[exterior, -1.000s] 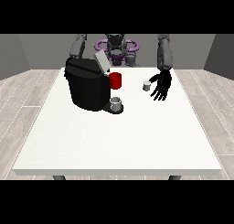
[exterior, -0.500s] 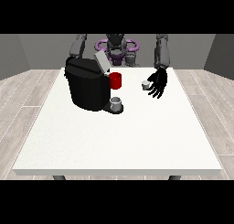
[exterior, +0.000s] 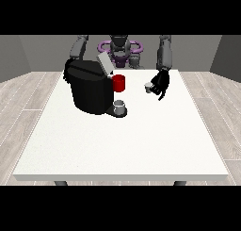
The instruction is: Insert the coffee pod into the coffee machine and close the lid
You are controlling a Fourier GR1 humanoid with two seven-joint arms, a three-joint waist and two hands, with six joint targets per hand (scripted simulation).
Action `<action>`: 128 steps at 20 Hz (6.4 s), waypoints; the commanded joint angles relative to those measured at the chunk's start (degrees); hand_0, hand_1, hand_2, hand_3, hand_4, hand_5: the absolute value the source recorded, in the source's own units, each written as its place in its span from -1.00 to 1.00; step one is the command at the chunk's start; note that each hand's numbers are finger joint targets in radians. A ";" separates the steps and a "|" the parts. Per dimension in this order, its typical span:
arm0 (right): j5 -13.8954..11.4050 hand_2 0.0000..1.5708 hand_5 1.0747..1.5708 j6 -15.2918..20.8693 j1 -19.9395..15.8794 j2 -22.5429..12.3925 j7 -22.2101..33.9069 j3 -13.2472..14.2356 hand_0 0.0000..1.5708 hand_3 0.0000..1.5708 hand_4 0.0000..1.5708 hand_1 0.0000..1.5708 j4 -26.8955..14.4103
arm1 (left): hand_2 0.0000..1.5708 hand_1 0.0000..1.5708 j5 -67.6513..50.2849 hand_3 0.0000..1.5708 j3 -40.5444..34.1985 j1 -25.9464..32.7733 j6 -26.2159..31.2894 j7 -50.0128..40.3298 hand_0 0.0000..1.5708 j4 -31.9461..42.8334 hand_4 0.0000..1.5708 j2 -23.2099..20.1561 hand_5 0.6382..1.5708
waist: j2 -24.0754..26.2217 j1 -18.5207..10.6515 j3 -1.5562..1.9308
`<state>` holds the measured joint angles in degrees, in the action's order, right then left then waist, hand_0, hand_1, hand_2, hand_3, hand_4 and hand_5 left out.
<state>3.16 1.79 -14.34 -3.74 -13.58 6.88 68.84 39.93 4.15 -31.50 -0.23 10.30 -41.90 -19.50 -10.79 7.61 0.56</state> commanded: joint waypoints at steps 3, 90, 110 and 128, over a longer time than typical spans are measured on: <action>1.15 -1.00 1.00 -0.50 0.81 -0.23 -2.32 1.11 -1.00 -1.00 -0.48 -1.00 -1.08 | 0.87 0.88 -1.08 0.76 -0.95 0.48 -1.36 7.26 0.88 1.60 -0.11 2.74 1.00 | -0.23 -0.26 -0.57; 4.98 -1.00 1.00 -13.01 -4.94 -8.96 -13.83 6.21 -1.00 -1.00 -0.56 -1.00 -20.63 | -1.00 -1.00 -17.85 -1.00 -17.06 -26.47 12.54 -2.88 -1.00 -3.13 -1.00 9.34 1.00 | -2.66 -1.91 -0.50; -3.53 -1.00 1.00 -7.18 14.34 2.25 -6.12 -8.04 -1.00 -1.00 -1.00 -1.00 -4.79 | -1.00 -1.00 -28.35 -1.00 -21.21 17.67 22.78 12.32 -1.00 -1.75 -0.70 12.30 1.00 | 29.54 -5.87 -0.67; -11.55 -1.00 1.00 3.78 11.42 3.69 9.81 -21.92 -1.00 -1.00 -0.43 -1.00 26.64 | -1.00 -1.00 -32.65 -1.00 -18.85 25.84 22.93 15.07 -1.00 -12.05 -0.72 15.13 1.00 | 22.71 -7.42 -0.56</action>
<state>-5.80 2.36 -3.13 -0.78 -8.18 -12.53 91.27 8.33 -16.30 -7.27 22.53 25.48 -50.16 -6.15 14.09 2.17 -0.02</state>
